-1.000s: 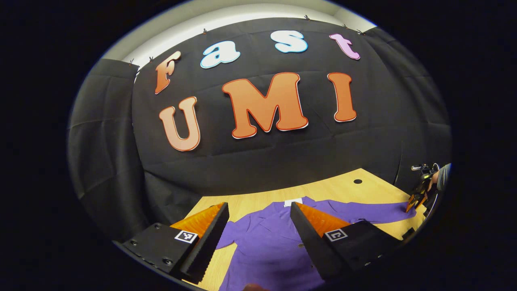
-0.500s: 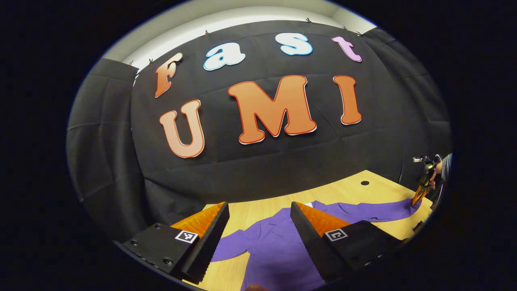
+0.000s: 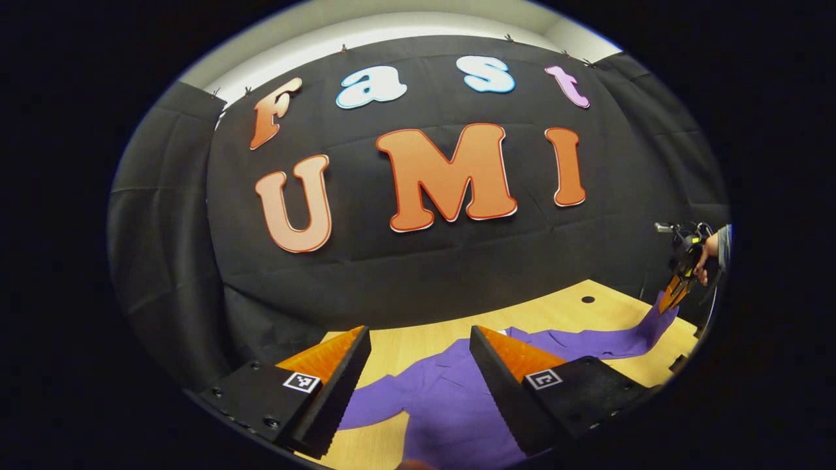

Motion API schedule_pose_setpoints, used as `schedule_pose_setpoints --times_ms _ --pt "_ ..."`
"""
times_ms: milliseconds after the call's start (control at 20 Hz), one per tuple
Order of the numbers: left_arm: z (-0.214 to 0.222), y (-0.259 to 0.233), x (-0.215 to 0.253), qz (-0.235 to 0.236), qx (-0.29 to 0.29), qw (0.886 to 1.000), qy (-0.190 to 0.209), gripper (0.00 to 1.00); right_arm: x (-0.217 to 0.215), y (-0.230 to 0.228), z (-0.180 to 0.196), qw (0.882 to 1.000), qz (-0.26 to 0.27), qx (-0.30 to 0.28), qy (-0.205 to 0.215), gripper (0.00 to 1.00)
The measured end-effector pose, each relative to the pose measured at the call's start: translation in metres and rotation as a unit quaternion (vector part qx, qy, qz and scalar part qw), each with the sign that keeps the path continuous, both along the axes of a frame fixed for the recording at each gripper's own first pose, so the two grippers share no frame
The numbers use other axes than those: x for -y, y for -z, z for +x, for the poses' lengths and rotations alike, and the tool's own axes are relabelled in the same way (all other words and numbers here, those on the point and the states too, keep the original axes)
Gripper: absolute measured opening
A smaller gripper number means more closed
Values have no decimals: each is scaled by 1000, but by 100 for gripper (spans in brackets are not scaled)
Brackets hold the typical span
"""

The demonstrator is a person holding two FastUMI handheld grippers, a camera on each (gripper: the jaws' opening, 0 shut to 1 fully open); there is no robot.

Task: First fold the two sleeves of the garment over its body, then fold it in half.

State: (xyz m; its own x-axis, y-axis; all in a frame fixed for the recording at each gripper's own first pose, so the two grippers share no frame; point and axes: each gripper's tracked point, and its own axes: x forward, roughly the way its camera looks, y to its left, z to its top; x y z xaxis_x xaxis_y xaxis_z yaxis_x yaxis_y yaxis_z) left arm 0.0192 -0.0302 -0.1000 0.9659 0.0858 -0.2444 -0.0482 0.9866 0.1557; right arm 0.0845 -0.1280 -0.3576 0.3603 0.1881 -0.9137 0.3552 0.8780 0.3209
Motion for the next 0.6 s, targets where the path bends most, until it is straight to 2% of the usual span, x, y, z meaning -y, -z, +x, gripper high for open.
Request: schedule_pose_setpoints --times_ms 250,600 --pt "-8 -8 -35 9 10 1000 -17 98 -52 -49 26 998 1 53 -42 5" --pt "-24 -6 -84 8 9 998 -55 98 -113 -88 43 993 5 80 -86 5"
